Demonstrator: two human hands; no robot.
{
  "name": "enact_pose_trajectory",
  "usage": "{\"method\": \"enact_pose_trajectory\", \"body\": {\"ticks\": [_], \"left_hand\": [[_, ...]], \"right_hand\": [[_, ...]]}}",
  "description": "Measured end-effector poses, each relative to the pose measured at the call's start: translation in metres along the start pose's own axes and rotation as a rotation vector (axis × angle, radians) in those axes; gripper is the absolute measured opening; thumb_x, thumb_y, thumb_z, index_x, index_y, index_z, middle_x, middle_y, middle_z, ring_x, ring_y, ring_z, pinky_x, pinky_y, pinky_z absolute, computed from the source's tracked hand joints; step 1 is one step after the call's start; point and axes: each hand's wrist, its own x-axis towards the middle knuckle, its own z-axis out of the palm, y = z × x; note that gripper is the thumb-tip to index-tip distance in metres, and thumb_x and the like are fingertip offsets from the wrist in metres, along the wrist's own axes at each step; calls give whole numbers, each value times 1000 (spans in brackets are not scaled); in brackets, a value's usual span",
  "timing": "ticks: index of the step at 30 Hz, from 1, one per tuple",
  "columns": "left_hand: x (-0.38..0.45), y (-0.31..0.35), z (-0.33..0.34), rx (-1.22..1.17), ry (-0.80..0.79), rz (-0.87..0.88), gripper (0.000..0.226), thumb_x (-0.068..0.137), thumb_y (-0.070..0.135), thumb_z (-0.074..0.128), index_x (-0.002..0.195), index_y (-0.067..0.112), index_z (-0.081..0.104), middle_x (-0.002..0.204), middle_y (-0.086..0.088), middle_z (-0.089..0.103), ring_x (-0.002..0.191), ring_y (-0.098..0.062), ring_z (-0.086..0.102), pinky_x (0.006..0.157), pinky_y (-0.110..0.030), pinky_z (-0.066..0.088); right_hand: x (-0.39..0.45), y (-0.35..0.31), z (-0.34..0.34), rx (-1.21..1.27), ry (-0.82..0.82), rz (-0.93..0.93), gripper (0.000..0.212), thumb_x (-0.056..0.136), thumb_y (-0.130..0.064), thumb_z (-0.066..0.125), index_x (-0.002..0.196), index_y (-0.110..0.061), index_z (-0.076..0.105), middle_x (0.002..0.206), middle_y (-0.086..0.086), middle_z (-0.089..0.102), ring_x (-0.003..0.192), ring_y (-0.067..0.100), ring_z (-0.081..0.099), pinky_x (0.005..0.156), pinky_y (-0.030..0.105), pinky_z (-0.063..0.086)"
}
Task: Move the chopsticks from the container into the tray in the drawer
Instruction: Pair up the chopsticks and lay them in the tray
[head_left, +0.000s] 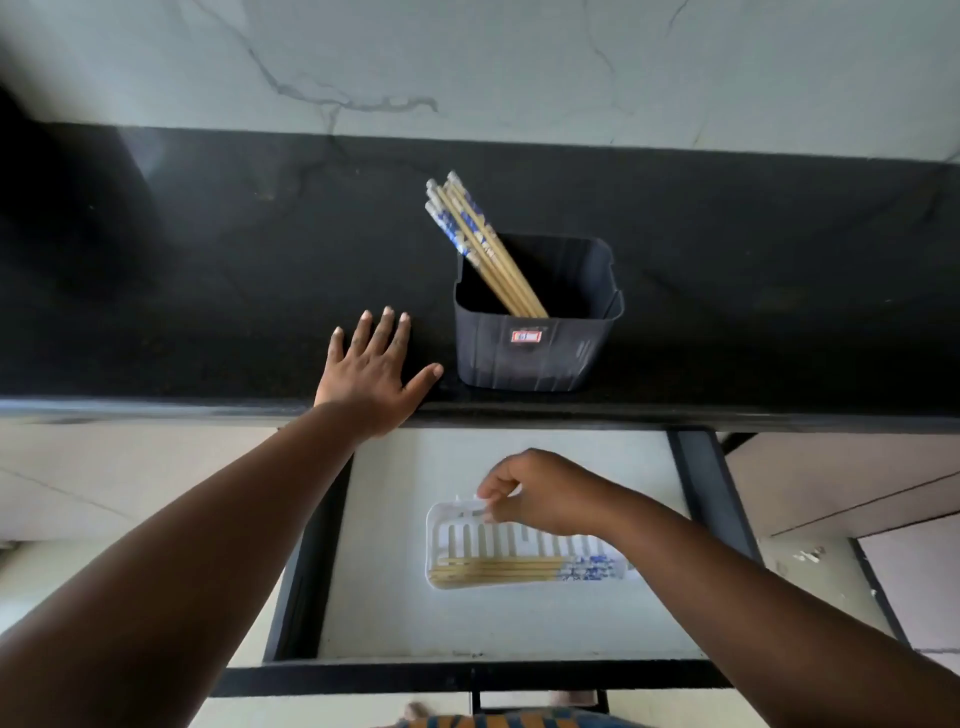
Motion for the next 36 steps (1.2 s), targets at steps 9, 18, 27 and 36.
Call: {"method": "enact_pose_trajectory", "body": {"ticks": [9,18,27,36], "left_hand": [[3,2,-11,-35,-122,-36,84,88,73,15,154,23,-4,162,-1,-10,148,-22,-13,118,-47,-5],[8,2,-14,-55,-210,-52,84,89,74,16,152,26,-11,160,0,-19,146,-22,-20,116,-47,-11],[9,-1,-9,-55,-204,-50,84,88,75,16,152,27,-12,160,0,-20,145,-22,-23,115,-46,-13],[9,-2,-6,-58,-196,-55,85,87,76,14,152,27,-13,159,0,-20,145,-22,-23,115,-47,-13]], "right_hand": [[-13,-90,-129,196,577,-230,16,83,-14,71,76,-29,72,66,-8,69,57,2,63,53,19,53],[58,-71,-161,-14,563,40,25,81,-30,71,101,-31,55,96,-3,63,80,15,65,72,37,56],[67,-65,-154,26,519,-35,28,83,-21,74,98,-25,50,87,-3,60,76,11,61,60,26,48],[67,-65,-156,29,508,-67,29,87,-19,71,114,-14,66,106,-1,71,94,13,66,78,27,52]]}}
